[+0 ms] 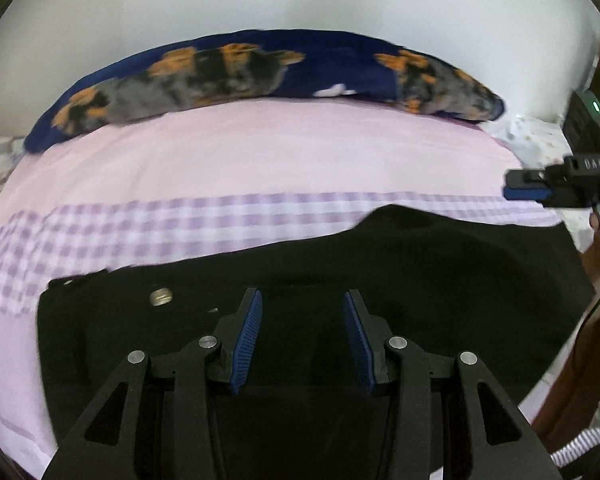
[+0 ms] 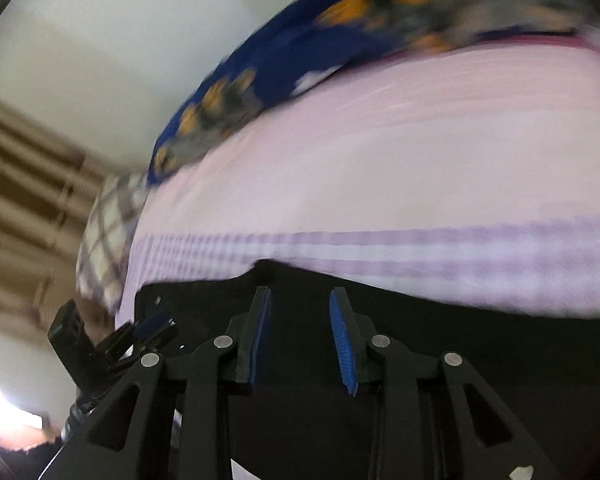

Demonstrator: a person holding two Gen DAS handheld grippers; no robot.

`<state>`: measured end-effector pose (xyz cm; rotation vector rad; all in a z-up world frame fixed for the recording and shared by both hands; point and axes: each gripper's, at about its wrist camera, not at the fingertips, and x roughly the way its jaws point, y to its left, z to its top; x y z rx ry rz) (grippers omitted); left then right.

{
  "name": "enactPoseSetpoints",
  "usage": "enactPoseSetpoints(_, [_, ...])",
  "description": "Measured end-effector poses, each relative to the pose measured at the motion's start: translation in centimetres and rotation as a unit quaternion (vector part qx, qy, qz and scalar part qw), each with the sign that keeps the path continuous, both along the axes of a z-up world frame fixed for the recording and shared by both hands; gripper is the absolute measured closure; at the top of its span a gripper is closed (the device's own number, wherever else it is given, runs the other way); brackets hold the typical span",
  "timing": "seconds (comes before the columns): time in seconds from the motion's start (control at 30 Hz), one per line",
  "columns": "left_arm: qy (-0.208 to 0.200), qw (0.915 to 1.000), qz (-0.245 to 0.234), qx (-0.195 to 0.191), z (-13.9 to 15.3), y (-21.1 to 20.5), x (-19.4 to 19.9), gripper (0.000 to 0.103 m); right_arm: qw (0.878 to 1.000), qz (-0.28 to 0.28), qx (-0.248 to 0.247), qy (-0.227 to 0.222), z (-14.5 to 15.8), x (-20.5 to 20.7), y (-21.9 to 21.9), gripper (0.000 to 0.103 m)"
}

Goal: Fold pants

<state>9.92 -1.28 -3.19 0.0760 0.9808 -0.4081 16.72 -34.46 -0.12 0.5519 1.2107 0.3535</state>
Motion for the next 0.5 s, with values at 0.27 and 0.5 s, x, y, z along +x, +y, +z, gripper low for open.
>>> enactPoseSetpoints(0.27, [0.010,0.9998,0.012,-0.010,-1.5,2.0,0.4,0.059,0.986,0.131,0.022,0.101,-5.4,6.2,8.6,0.074])
enactPoseSetpoints(0.5, [0.018,0.9994,0.006,-0.028,-2.1,2.7,0.8,0.059,0.976,0.176,-0.004,0.127,-7.9,7.3,11.6,0.073])
